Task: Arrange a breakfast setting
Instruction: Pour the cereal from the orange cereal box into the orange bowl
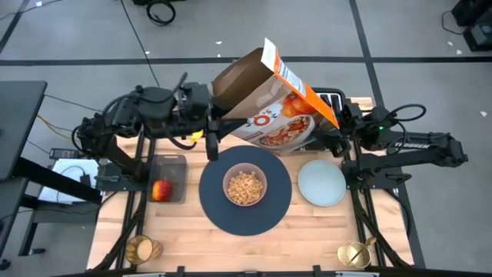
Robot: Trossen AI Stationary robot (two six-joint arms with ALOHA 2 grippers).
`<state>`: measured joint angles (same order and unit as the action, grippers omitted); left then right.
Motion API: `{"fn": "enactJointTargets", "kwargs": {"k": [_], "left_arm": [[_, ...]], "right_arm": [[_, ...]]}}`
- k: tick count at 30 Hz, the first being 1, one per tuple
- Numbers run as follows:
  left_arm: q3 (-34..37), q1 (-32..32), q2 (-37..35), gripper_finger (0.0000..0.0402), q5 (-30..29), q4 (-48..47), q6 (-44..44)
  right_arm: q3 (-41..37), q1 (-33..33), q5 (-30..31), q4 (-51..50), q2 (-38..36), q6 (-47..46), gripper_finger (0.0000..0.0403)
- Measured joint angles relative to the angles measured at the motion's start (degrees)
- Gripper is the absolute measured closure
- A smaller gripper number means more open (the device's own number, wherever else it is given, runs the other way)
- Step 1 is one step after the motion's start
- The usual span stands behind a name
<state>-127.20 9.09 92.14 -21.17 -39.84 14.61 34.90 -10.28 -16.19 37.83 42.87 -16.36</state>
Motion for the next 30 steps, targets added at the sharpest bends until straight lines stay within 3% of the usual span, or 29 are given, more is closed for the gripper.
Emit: {"fn": "enactJointTargets", "kwargs": {"k": [3,5,8,17,24,30], "left_arm": [[0.0,0.0,0.2,0.0363,0.0,-2.0,0.1],[0.0,0.0,0.1,0.0388,-0.1,-2.8,0.2],[0.0,0.0,0.1,0.0393,-0.3,-2.9,-0.2],[0.2,-1.5,-1.4,0.0398,-2.2,-9.3,0.0],[0.2,-3.8,-4.0,0.0400,-2.2,-16.4,0.7],[0.2,-7.6,-4.8,0.0400,-3.3,-28.4,4.1]], "right_arm": [[0.0,0.0,0.1,0.0,0.5,0.0,0.0114],[0.0,0.0,0.3,0.3,1.0,-0.1,0.0114],[0.0,0.0,0.7,0.4,1.4,-0.3,0.0108],[0.0,0.1,3.0,0.2,1.1,-0.6,0.0038],[0.1,0.0,3.8,-0.6,0.4,-0.1,0.0035],[0.1,0.0,6.2,-0.6,0.1,0.1,0.0036]]}}
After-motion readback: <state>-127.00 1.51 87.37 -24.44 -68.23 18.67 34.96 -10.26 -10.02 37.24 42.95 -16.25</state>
